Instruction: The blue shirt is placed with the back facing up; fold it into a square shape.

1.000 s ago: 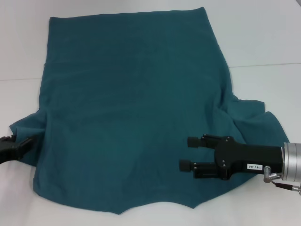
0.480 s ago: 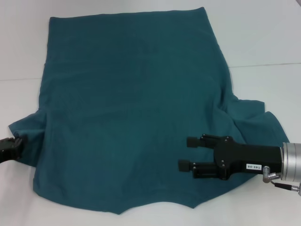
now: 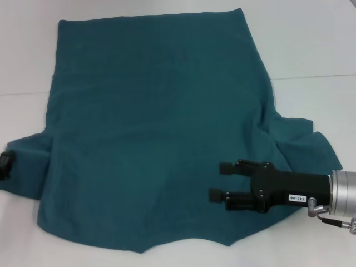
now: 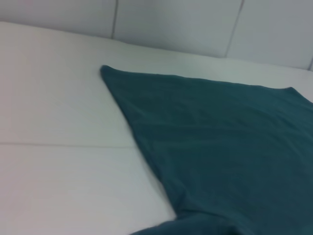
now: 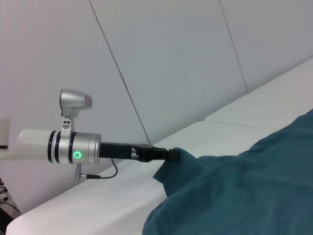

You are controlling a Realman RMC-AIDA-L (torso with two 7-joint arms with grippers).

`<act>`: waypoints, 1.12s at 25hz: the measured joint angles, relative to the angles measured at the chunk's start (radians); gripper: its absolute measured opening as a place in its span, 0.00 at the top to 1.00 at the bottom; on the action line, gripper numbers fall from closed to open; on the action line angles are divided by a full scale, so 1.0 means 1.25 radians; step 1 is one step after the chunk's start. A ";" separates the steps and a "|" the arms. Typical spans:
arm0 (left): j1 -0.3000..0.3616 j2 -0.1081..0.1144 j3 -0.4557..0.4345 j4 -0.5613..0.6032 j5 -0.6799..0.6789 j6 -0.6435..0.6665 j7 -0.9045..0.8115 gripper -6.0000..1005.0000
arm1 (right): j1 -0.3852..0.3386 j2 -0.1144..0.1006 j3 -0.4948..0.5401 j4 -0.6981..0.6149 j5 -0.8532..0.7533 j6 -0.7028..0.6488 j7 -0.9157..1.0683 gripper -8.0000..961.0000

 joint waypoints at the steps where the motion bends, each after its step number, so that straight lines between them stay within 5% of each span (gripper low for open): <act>1: 0.001 0.000 -0.001 0.008 0.000 -0.001 -0.002 0.99 | 0.001 0.000 0.000 0.003 0.000 0.002 0.000 0.05; 28: 0.003 0.007 0.010 0.122 0.020 0.026 -0.064 0.99 | 0.010 0.004 0.000 0.066 0.011 0.035 -0.007 0.05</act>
